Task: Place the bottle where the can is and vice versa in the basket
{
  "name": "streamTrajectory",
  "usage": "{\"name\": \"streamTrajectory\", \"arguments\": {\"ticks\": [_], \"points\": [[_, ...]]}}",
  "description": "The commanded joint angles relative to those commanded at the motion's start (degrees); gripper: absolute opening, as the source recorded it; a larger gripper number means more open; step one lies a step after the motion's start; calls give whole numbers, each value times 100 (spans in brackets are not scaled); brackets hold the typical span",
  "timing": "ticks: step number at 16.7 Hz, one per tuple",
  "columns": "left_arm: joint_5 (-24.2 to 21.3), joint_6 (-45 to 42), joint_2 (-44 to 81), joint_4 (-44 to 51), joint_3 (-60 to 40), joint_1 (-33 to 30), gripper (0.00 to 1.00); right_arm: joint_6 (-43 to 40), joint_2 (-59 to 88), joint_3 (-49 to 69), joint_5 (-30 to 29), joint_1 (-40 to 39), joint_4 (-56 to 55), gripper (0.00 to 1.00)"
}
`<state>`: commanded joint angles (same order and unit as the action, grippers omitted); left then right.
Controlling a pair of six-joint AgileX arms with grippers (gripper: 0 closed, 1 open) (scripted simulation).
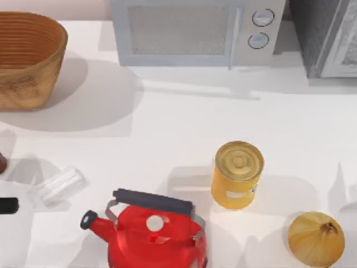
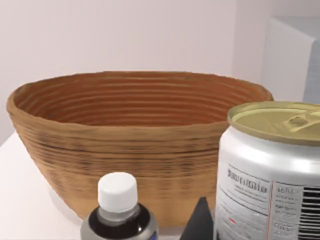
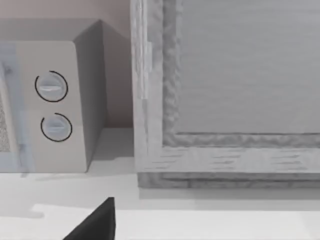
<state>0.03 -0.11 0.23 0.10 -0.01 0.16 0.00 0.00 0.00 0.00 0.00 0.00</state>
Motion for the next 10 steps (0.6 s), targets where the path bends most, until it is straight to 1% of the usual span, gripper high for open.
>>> {"name": "streamTrajectory", "arguments": {"ticks": [3, 5, 7, 10], "points": [[-101, 9, 170, -86, -81, -21, 0, 0, 0, 0, 0, 0, 0, 100], [-342, 26, 577, -292, -276, -79, 0, 0, 0, 0, 0, 0, 0, 100], [-712, 44, 1219, -615, -583, -174, 0, 0, 0, 0, 0, 0, 0, 100], [-1465, 62, 2637, -1309, -1244, -374, 0, 0, 0, 0, 0, 0, 0, 100]]}}
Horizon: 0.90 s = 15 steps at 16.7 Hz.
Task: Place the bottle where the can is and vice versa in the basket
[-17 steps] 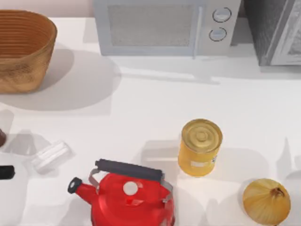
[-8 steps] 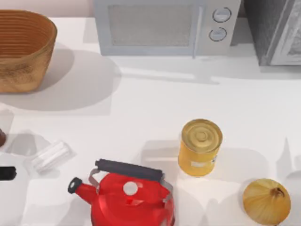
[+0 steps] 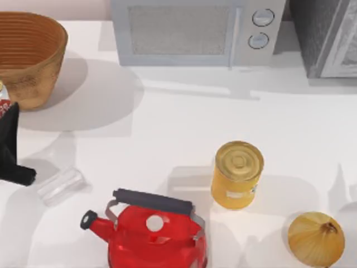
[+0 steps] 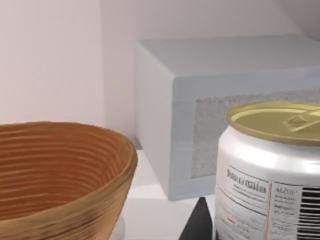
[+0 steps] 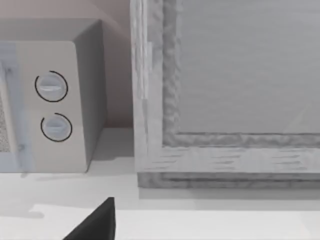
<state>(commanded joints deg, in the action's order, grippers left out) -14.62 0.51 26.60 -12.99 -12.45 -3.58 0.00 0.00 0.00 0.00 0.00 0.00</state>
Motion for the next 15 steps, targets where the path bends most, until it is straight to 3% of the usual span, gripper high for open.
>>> {"name": "streamTrajectory", "arguments": {"ticks": [15], "points": [[-4656, -201, 9485, -4864, -4659, -1211, 0, 0, 0, 0, 0, 0, 0, 100]]}}
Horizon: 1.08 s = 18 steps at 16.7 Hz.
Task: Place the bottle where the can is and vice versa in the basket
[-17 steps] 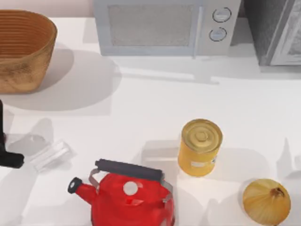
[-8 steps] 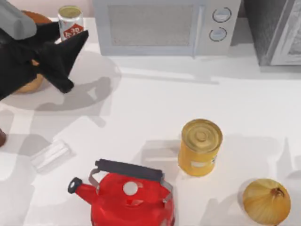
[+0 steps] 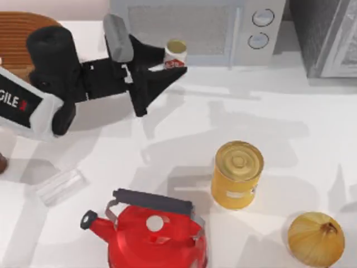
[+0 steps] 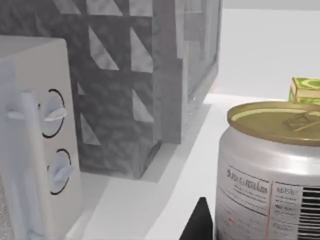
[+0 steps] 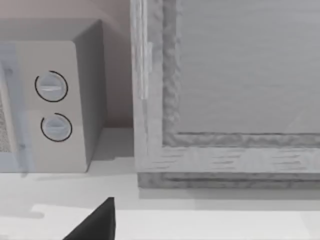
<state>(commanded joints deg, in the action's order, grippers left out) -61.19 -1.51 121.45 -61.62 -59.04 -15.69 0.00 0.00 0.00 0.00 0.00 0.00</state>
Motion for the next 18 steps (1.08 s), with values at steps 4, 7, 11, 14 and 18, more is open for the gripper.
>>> {"name": "streamTrajectory", "arguments": {"ticks": [4, 7, 11, 14, 18], "points": [[-837, -21, 1716, -845, -807, -218, 0, 0, 0, 0, 0, 0, 0, 100], [-1184, -21, 2392, -1184, -1127, -305, 0, 0, 0, 0, 0, 0, 0, 100], [-1268, -19, 2553, -1265, -1205, -326, 0, 0, 0, 0, 0, 0, 0, 100], [-1268, -19, 2553, -1265, -1205, -326, 0, 0, 0, 0, 0, 0, 0, 100], [-1268, -19, 2553, -1265, -1205, -326, 30, 0, 0, 0, 0, 0, 0, 100]]}}
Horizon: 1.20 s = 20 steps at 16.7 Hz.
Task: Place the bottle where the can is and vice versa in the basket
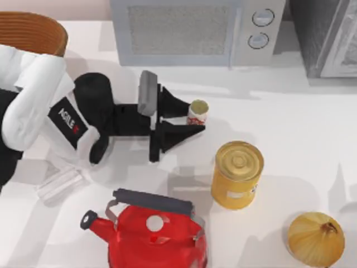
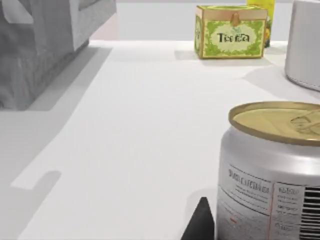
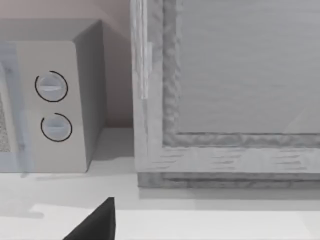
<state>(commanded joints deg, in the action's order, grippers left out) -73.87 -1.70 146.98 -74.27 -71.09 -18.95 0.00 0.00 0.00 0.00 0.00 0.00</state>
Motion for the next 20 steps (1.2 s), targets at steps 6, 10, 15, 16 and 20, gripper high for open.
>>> {"name": "streamTrajectory", "arguments": {"ticks": [6, 10, 15, 16, 20], "points": [[0, 0, 0, 0, 0, 0, 75, 0, 0, 0, 0, 0, 0, 100], [0, 0, 0, 0, 0, 0, 100, 0, 0, 0, 0, 0, 0, 100], [0, 0, 0, 0, 0, 0, 100, 0, 0, 0, 0, 0, 0, 100], [0, 0, 0, 0, 0, 0, 100, 0, 0, 0, 0, 0, 0, 100], [54, 0, -49, 27, 54, 24, 100, 0, 0, 0, 0, 0, 0, 100]]}}
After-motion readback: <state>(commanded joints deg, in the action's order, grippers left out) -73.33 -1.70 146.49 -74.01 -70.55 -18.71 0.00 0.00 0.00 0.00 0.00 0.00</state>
